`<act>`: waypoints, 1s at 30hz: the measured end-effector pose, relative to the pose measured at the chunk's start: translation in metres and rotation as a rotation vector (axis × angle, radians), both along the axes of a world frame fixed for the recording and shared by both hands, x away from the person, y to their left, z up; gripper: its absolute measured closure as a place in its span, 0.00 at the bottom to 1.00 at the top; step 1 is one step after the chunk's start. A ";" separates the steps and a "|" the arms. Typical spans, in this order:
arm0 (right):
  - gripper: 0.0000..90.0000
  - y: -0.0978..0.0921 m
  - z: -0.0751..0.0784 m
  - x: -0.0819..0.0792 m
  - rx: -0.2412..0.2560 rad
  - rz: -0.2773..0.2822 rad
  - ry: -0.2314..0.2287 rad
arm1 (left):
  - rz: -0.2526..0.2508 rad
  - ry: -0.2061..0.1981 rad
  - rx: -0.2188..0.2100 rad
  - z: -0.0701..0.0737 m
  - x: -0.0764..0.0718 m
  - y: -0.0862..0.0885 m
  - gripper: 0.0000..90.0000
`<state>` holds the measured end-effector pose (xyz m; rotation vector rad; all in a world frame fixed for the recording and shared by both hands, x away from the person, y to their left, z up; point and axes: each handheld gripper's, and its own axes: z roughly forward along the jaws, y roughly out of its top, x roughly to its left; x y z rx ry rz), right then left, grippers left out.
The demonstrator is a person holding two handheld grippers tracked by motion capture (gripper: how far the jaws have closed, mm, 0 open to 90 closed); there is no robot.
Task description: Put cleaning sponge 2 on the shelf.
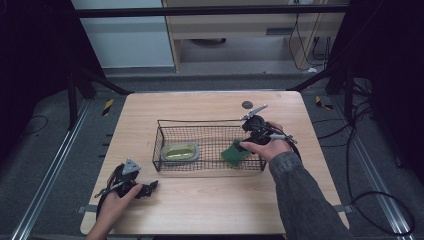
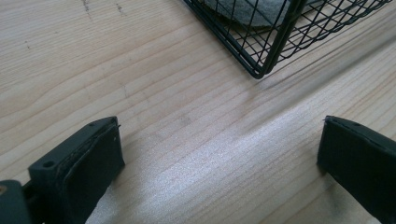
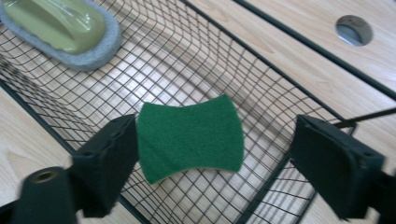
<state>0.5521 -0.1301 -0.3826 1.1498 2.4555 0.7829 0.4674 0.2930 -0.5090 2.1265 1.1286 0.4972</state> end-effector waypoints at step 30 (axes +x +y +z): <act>0.10 -0.064 0.008 -0.039 0.079 -0.119 -0.248 | 0.000 0.000 0.000 0.000 0.000 0.000 0.00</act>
